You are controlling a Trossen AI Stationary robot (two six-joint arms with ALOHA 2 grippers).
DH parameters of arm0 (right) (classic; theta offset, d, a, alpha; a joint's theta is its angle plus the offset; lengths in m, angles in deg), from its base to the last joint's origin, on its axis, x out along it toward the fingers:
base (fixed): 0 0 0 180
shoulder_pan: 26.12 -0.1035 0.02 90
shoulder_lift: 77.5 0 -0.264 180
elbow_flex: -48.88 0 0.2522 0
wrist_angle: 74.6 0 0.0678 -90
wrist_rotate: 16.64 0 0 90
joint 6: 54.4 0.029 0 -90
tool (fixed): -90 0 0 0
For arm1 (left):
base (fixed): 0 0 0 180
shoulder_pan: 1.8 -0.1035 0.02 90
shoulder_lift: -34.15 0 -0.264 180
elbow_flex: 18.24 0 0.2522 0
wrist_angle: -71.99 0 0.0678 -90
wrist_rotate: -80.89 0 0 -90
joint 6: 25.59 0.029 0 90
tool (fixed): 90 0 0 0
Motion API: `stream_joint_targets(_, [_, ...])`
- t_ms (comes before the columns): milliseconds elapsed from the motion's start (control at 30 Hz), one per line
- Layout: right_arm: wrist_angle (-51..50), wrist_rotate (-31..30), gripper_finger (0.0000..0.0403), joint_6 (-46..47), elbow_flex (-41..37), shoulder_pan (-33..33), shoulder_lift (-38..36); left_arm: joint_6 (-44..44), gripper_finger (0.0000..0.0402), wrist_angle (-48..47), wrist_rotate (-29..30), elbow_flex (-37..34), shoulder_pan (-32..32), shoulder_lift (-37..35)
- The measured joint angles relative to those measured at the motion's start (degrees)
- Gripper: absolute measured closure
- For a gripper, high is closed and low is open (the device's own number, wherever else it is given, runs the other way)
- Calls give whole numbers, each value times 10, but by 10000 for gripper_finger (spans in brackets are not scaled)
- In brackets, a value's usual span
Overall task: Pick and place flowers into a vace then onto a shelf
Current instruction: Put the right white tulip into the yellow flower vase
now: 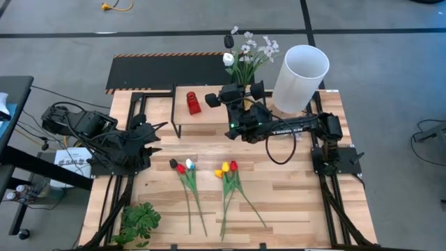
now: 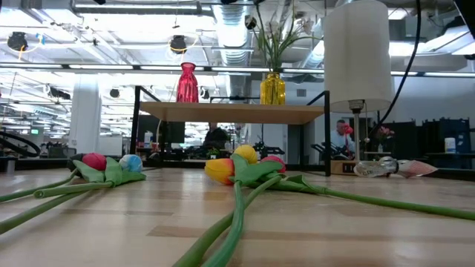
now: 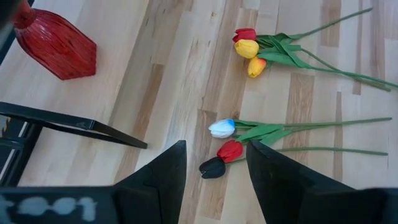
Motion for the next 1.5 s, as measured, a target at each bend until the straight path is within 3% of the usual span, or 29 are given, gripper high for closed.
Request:
stream_joint_targets(933, [-48,11,403,-18,1,23,0,11,244,0,1,0,0,0])
stream_joint_targets(1500, [-191,20,403,103,1,27,-1,10,244,0,-2,0,0,0])
